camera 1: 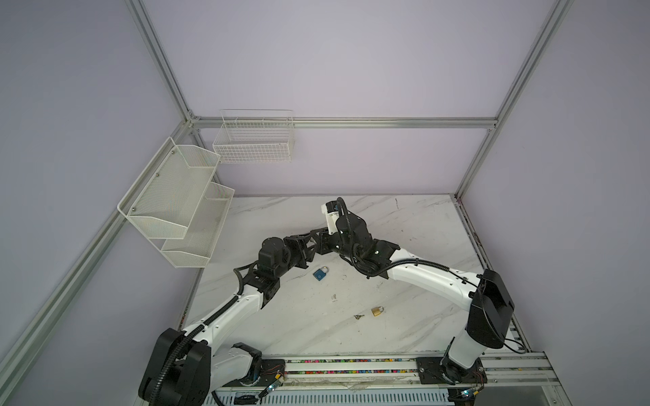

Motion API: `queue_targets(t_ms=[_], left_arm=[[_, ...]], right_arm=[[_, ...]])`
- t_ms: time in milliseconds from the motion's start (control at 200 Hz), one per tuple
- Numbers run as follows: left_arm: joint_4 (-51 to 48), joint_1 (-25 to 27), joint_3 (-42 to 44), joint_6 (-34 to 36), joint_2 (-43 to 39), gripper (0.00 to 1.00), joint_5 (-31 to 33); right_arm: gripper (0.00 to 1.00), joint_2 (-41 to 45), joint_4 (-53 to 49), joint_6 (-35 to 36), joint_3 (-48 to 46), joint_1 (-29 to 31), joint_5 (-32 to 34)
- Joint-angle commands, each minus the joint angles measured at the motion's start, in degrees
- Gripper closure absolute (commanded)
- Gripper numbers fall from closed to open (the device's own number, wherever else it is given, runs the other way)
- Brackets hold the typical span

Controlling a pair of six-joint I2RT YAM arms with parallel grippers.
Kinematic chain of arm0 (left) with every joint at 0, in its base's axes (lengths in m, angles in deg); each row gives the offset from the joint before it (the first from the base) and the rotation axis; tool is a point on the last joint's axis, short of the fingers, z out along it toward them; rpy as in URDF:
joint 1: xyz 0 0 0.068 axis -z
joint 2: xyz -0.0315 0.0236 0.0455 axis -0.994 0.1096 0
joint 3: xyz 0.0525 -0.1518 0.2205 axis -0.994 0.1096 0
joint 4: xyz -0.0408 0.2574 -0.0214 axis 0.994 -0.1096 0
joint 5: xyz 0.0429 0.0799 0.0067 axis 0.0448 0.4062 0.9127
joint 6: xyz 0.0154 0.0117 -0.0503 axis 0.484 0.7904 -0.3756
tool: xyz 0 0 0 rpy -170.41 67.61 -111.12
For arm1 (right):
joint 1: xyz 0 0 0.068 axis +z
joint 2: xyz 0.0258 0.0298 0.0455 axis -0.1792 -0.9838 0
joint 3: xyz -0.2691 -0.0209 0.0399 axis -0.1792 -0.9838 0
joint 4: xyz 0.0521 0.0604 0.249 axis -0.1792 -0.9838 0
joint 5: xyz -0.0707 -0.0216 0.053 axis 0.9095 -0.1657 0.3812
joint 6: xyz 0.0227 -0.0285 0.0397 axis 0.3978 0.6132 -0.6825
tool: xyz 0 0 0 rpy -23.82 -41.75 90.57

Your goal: Unlock with the key

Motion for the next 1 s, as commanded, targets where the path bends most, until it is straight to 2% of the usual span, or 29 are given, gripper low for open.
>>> queue_targets(t_ms=[0,295,490,995], left_arm=[[7.75,0.98,2.76,-8.67,0.41,0.57,2.81],[6.49,0.98,4.06,-9.95,-2.49,0.68,6.6],[6.49,0.98,4.12,-9.91,-3.29,0.69,7.04],[6.48,1.17,2.15,-11.15,-3.3,0.57,7.17]], right_arm=[[1.0,2.41,4.61,-1.14,-1.27,0.2,0.82],[1.0,4.4,4.9,-1.33,-2.67,0.21,1.74],[1.0,4.66,4.94,-1.33,-2.67,0.19,1.41],[1.0,1.59,9.23,-2.01,-0.42,0.37,2.49]])
